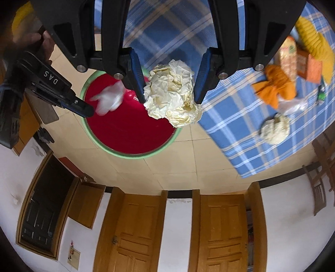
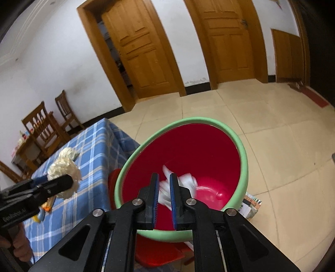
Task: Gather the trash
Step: 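Carry the socks over the red bin and open the right tool while the left tool carries the paper there, then open the left tool to drop the crumpled paper into the red bin, then grasp the orange mesh bag with the right tool while the left tool grasps a yellow foam net, then carry the orange mesh bag over the bin with the right tool while the left tool carries the foam net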
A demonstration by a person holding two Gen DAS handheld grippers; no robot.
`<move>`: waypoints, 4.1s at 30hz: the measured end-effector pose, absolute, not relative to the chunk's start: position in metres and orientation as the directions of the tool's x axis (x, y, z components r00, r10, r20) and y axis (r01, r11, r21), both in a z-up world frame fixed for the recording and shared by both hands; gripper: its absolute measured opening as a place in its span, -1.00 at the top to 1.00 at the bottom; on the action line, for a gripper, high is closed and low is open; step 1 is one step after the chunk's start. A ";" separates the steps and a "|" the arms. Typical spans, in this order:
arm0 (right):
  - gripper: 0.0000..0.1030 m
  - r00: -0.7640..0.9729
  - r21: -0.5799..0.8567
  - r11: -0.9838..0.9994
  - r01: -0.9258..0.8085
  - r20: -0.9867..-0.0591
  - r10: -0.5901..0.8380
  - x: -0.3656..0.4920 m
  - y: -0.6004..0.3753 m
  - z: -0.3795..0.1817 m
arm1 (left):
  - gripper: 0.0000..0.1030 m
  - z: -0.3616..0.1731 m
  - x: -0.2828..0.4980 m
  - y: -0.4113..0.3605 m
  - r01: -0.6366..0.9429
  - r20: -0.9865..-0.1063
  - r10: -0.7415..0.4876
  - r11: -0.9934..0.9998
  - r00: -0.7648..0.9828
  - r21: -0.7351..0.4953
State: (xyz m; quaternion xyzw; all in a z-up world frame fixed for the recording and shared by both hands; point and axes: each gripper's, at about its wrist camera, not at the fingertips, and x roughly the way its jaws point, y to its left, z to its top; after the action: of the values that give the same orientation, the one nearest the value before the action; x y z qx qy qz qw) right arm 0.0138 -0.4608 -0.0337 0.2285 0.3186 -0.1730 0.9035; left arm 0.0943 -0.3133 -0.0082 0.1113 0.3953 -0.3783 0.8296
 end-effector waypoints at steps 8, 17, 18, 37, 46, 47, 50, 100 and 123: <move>0.44 0.755 0.333 0.814 0.476 -0.630 -0.184 0.001 -0.481 -0.028 | 0.08 -0.023 0.100 -0.348 0.749 -0.758 -0.547 0.652 0.357 -0.118; 0.44 0.739 0.325 0.790 0.519 -0.635 -0.225 -0.011 -0.496 -0.028 | -0.18 -0.034 0.104 -0.369 0.761 -0.765 -0.569 0.627 0.301 -0.167; 0.44 0.739 0.328 0.787 0.522 -0.635 -0.225 -0.011 -0.496 -0.028 | -0.26 -0.034 0.103 -0.370 0.762 -0.764 -0.569 0.627 0.304 -0.164; 0.25 0.762 0.337 0.818 0.466 -0.623 -0.177 -0.008 -0.468 -0.010 | -0.38 -0.005 0.099 -0.305 0.652 -0.733 -0.528 0.742 0.429 -0.153; 0.25 0.769 0.326 0.878 0.350 -0.636 -0.070 0.018 -0.422 -0.001 | -0.38 0.006 0.100 -0.223 0.505 -0.714 -0.446 0.850 0.540 -0.149; 0.25 0.769 0.323 0.883 0.340 -0.636 -0.063 0.020 -0.418 0.000 | -0.38 0.007 0.101 -0.213 0.484 -0.713 -0.431 0.862 0.553 -0.146; 0.25 0.771 0.315 0.901 0.299 -0.637 -0.033 0.029 -0.398 0.004 | -0.38 0.009 0.108 -0.191 0.439 -0.711 -0.404 0.886 0.575 -0.149; 0.24 0.595 0.249 0.968 0.010 -0.780 0.195 0.191 -0.252 -0.043 | -0.36 -0.059 0.205 -0.012 0.013 -0.770 -0.347 0.915 0.536 -0.403; 0.63 0.669 0.263 0.964 -0.041 -0.709 0.222 0.167 -0.246 -0.026 | 0.59 -0.028 0.178 -0.020 0.159 -0.648 -0.511 0.838 0.565 -0.523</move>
State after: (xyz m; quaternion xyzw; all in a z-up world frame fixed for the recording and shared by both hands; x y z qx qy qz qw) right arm 0.1673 -0.2457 -0.0257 0.1132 0.4004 0.0725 0.9064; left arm 0.1783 -0.0204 -0.0284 -0.2079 0.4240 -0.1948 0.8597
